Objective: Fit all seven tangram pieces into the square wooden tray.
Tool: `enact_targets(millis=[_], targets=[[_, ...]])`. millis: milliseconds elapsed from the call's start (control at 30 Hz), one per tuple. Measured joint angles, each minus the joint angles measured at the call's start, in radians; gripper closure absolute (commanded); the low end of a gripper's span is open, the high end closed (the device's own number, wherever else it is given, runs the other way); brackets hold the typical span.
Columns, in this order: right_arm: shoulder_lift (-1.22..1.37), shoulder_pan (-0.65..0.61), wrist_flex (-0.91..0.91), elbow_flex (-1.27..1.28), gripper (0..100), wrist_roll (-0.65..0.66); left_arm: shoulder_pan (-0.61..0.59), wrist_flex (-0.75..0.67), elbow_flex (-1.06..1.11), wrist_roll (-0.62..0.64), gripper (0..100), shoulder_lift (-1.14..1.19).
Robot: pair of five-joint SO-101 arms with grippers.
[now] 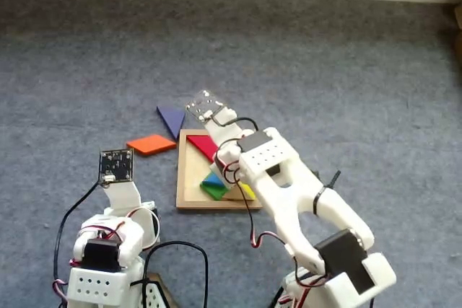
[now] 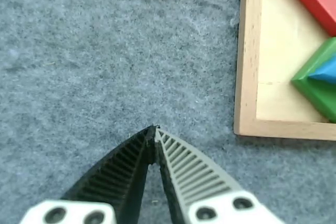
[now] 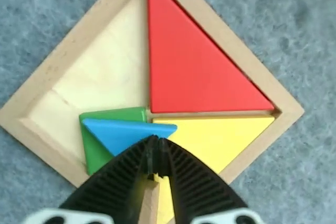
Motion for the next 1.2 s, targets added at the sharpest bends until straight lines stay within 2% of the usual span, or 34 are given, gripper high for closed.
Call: enact_targets(millis=[267,467,567,733,933,1200], targets=[[0.031,-0.006,-0.006,-0.049,99.2,0.0,0.0,0.0,0.0,0.0,99,0.0],[0.031,-0.029,-0.164,-0.049,99.2,0.0,0.0,0.0,0.0,0.0,99,0.0],[0.031,-0.041,-0.187,-0.049,99.2,0.0,0.0,0.0,0.0,0.0,99,0.0],[0.006,-0.043,-0.183,-0.048,99.2,0.0,0.0,0.0,0.0,0.0,99,0.0],[-0.098,-0.023,-0.068,-0.012,99.2,0.0,0.0,0.0,0.0,0.0,99,0.0],[0.003,-0.017,-0.054,0.005,99.2,0.0,0.0,0.0,0.0,0.0,99,0.0]])
